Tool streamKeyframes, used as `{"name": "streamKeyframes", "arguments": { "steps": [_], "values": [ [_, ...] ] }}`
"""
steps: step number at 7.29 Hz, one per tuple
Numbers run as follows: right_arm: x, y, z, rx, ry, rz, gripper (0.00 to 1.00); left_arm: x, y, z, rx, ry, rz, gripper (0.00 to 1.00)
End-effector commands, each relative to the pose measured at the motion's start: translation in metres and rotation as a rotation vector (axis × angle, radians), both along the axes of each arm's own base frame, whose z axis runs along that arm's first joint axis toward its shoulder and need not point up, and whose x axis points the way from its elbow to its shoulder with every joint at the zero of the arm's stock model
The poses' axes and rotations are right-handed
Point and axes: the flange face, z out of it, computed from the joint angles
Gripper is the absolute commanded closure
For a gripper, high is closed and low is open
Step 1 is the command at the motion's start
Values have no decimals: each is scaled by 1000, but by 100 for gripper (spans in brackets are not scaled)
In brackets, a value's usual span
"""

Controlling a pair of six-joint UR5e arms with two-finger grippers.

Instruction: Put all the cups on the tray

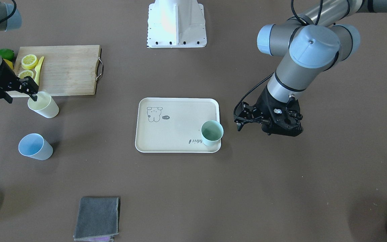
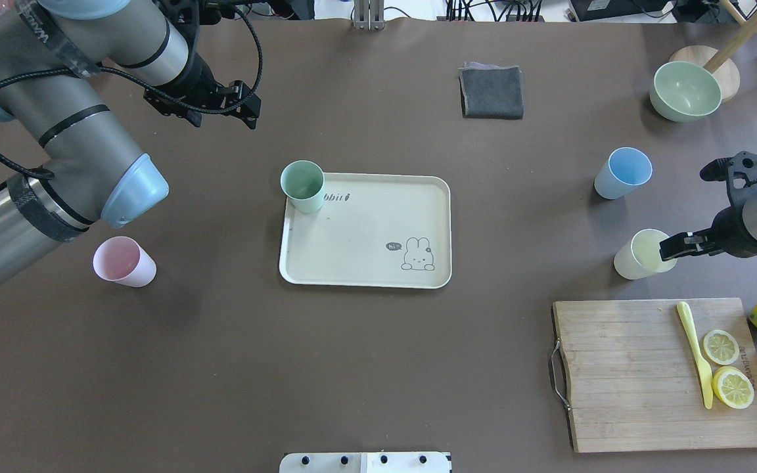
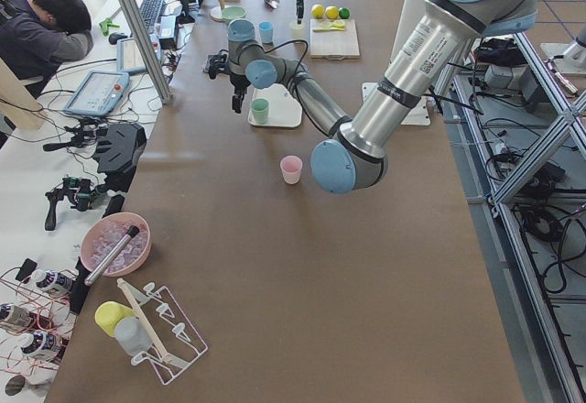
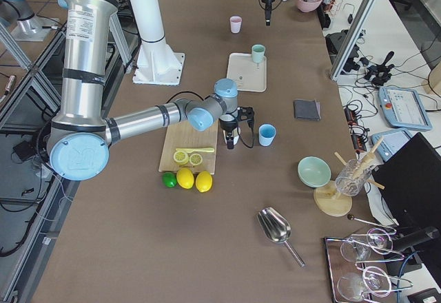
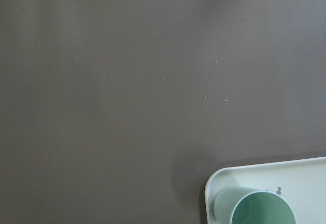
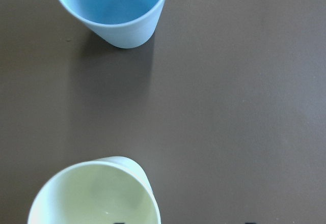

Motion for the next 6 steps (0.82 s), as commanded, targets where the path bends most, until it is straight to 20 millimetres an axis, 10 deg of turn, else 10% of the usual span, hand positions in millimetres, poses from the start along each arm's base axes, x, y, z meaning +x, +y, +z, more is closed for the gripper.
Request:
{"name": "streamKeyframes", "arguments": {
  "steps": [1, 2, 6],
  "values": [
    [-12, -9, 1, -4, 2, 7, 69, -1, 0, 4, -3, -4, -1, 3],
    [-18, -14, -8, -38, -19, 55, 100, -1, 0, 4, -3, -4, -1, 3],
    [-47, -34, -76, -34, -125, 107, 100, -21, -7, 15, 14, -15, 0, 3]
  ]
}}
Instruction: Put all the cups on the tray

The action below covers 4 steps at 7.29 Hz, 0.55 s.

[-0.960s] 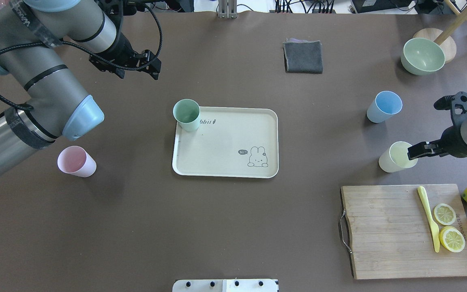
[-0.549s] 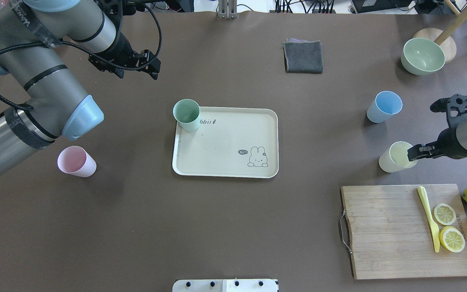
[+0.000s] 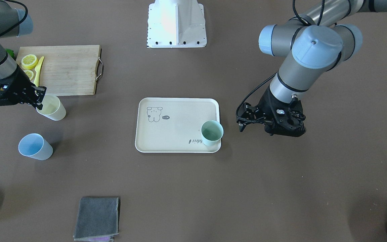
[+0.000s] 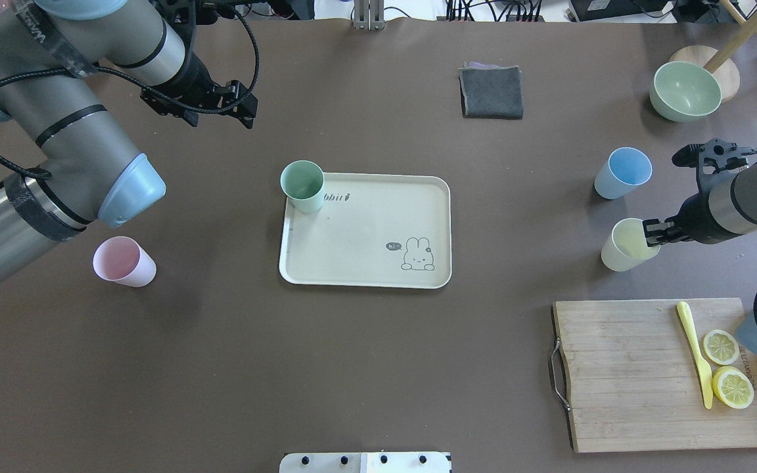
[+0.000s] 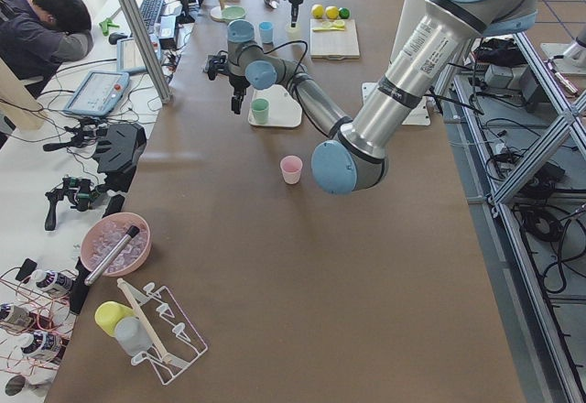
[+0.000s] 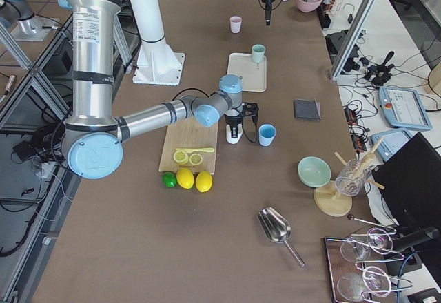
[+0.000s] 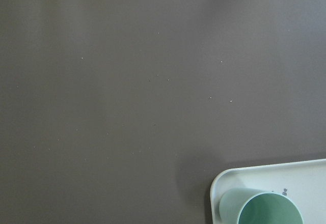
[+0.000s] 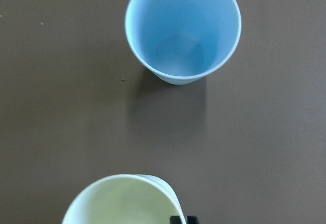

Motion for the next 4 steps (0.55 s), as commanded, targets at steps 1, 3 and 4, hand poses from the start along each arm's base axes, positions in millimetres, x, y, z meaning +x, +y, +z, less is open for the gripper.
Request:
{"name": "streamKeyframes", "arguments": {
  "steps": [1, 3, 4],
  "values": [
    [-36, -11, -59, -38, -95, 63, 100, -39, -5, 33, 21, -20, 26, 3],
    [-100, -2, -124, -81, -119, 101, 100, -87, -6, 85, 56, -64, 65, 3],
    [-136, 7, -164, -95, -108, 124, 100, -99, -5, 104, 67, -84, 81, 3]
  ]
}}
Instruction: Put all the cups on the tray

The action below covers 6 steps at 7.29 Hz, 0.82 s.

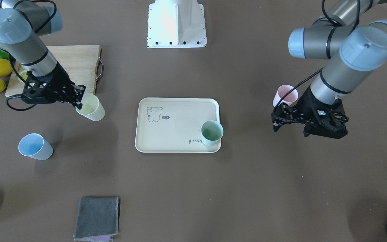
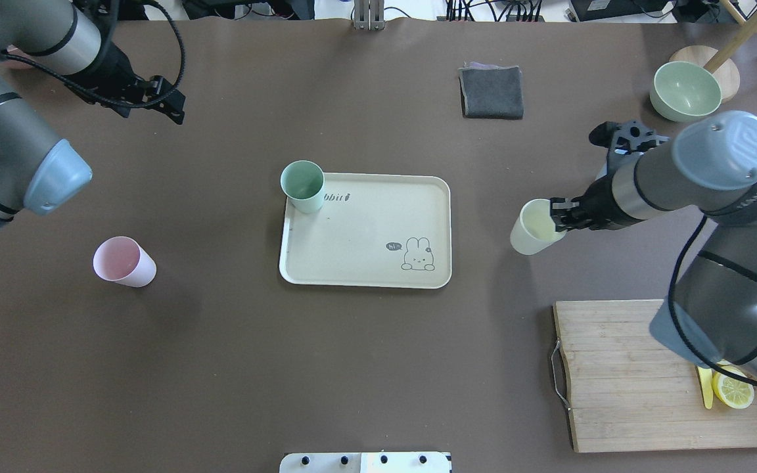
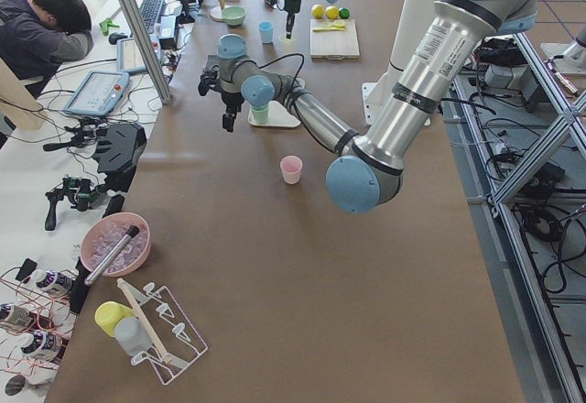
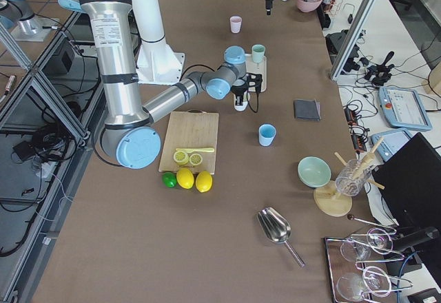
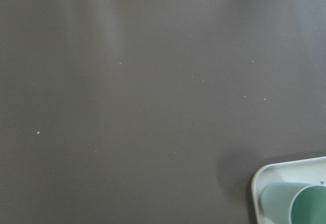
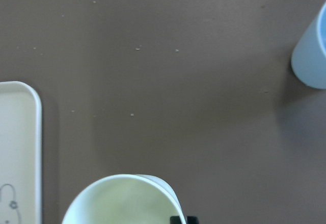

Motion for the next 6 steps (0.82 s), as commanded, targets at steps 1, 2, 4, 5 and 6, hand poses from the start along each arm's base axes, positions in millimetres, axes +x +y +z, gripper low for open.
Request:
{"name": "streamKeyframes", "arguments": {
  "steps": [1, 2, 4, 5, 6],
  "values": [
    [-72, 21, -85, -35, 5, 34, 100, -21, 2, 35, 9, -35, 22, 3],
    [-100, 36, -103, -21, 12, 32, 100, -22, 3, 37, 8, -36, 22, 3],
    [-125, 50, -107, 0, 28, 37, 100, -22, 3, 37, 8, -37, 21, 3],
    [-135, 46, -111, 9, 34, 46, 100, -22, 3, 37, 8, -37, 21, 3],
    [-145, 42, -115, -4, 35, 57, 65, -22, 3, 38, 7, -38, 21, 3]
  ]
}}
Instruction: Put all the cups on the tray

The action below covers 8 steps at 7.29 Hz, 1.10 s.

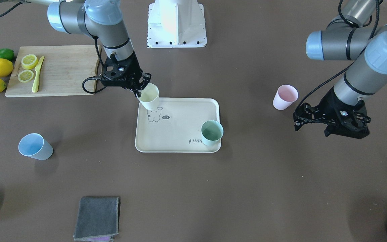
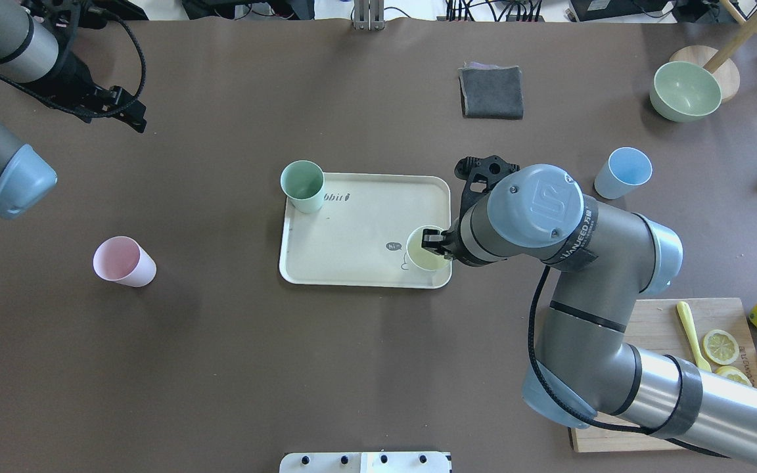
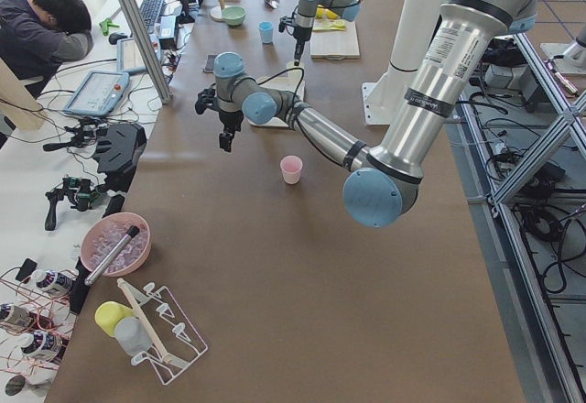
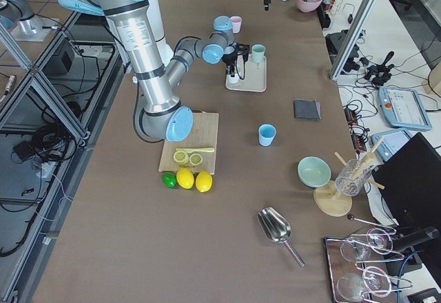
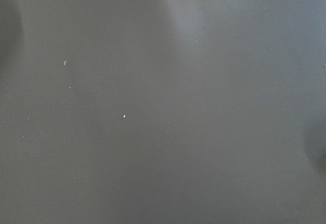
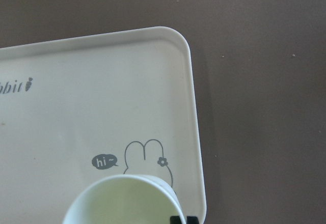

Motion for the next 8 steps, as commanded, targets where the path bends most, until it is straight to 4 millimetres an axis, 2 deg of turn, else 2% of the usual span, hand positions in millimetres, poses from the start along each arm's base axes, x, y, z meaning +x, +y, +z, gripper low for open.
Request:
{"name": "streamKeyframes", "arguments": {
  "steps": [1, 2, 3, 4, 6, 7, 8],
  "values": [
    [-14, -5, -4, 6, 12, 29, 28, 0, 0, 2, -2, -1, 0, 3],
    [-12, -7, -3, 9, 14, 33, 0, -2, 4, 11, -9, -4, 1, 3],
    [0, -17, -7, 16, 5, 42, 0, -7, 12, 17, -12, -6, 1, 3],
    [17, -33, -9, 7, -3, 51, 0, -17, 29, 27, -19, -10, 1, 3],
    [76, -84, -2, -7, 11, 18, 0, -34, 75, 52, -61, -22, -15, 2],
    [106, -107, 5, 16, 43, -4, 0, -31, 99, 60, -93, -19, -14, 2],
    [146, -132, 14, 40, 61, -25, 0, -20, 122, 73, -115, -32, 22, 2]
  ]
}}
